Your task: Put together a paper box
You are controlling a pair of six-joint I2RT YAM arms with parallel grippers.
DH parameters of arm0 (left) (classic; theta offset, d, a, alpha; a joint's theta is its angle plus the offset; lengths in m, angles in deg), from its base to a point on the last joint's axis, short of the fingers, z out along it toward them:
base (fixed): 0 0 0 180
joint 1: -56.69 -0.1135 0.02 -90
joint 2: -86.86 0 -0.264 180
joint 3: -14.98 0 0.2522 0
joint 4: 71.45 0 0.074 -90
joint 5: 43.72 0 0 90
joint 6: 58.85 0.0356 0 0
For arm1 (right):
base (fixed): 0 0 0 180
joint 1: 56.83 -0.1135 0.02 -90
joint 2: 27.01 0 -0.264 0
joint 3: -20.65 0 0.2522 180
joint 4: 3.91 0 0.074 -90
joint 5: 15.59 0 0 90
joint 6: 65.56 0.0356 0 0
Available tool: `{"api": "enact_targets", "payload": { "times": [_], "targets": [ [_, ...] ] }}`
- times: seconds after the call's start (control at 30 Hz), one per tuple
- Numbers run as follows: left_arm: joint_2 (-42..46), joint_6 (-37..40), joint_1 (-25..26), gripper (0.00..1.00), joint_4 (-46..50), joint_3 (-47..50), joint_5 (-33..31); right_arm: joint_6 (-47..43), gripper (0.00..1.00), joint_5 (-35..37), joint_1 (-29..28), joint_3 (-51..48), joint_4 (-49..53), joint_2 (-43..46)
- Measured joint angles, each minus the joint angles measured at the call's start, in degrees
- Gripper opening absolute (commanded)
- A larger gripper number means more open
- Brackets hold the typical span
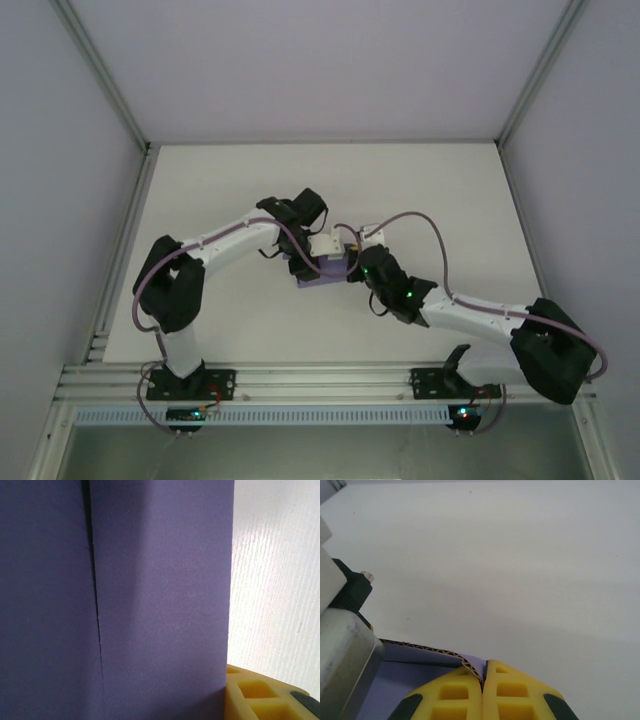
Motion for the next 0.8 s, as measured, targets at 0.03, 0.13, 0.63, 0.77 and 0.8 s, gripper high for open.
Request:
{"api": "enact_targets", "payload": {
  "times": [0.03, 0.13, 0.63, 0.77, 0.8],
  "targets": [
    [0.0, 0.0, 0.0, 0.29, 0.0, 0.0, -0.1, 0.0, 0.00, 0.3, -0.2, -1.1, -1.9, 0.0],
    [0.0, 0.0, 0.0, 0.30, 0.0, 0.0, -0.2, 0.0, 0.00, 1.2, -0.8, -3.3, -6.3, -0.2],
    [0.8, -1.0, 0.4, 0.80, -2.3, -1.0, -0.8, -1.8, 0.00, 4.0, -0.9, -4.1, -10.1, -2.7],
    [2.4, -1.1, 0.5, 1.00, -3.4, -1.0, -0.8, -2.1, 0.00, 5.1, -1.6, -4.0, -10.5, -3.2],
    [2.9, -1.4, 0.5, 1.00, -3.5, -1.0, -0.8, -2.3, 0.00, 5.5, -1.9, -4.0, -10.5, -3.2]
  ]
}}
